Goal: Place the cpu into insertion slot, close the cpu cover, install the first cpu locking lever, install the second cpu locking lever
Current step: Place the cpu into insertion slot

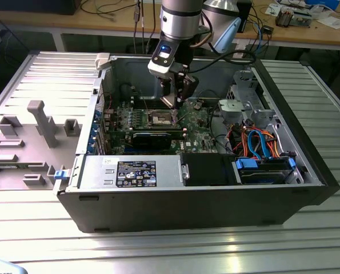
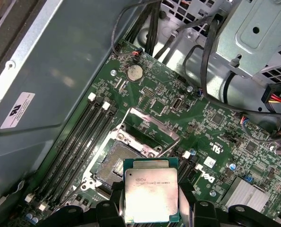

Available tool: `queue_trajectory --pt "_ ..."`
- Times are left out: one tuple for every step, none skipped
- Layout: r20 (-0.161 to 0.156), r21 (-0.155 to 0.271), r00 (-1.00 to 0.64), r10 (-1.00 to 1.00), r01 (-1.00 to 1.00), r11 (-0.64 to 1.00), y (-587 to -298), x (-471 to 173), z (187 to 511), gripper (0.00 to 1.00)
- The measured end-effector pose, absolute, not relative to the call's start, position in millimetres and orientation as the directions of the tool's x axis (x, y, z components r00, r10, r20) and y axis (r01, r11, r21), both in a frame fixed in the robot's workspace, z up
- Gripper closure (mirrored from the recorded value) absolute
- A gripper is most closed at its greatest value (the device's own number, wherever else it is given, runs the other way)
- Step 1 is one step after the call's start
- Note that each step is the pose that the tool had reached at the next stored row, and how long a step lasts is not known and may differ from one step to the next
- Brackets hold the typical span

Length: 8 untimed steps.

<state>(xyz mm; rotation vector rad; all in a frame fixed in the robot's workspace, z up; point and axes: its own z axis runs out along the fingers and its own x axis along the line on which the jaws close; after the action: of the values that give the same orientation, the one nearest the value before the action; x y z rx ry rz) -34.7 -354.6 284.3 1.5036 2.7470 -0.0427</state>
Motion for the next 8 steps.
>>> queue_trajectory --pt "-0.022 -0.019 -0.538 0.843 0.843 0.538 -354.6 -34.7 284.2 0.45" --pt "-0.022 -0.019 -0.535 0.844 0.845 0.535 -354.6 -34.7 284.0 0.45" --pt "-0.022 -0.019 -0.534 0.845 0.845 0.534 -354.6 -34.7 283.9 0.45" --pt "-0.022 -0.019 -0.533 0.846 0.846 0.533 -354.6 -34.7 283.9 0.45" --pt "-0.022 -0.019 -0.532 0.846 0.847 0.532 -354.6 -34.7 283.8 0.45" --pt "-0.022 -0.019 -0.531 0.847 0.847 0.531 -354.6 -34.7 283.8 0.45" --pt "-0.022 -0.019 -0.529 0.848 0.849 0.529 -354.6 -34.7 283.7 0.45" --pt "-0.022 -0.019 -0.528 0.849 0.849 0.527 -354.6 -34.7 283.6 0.45"
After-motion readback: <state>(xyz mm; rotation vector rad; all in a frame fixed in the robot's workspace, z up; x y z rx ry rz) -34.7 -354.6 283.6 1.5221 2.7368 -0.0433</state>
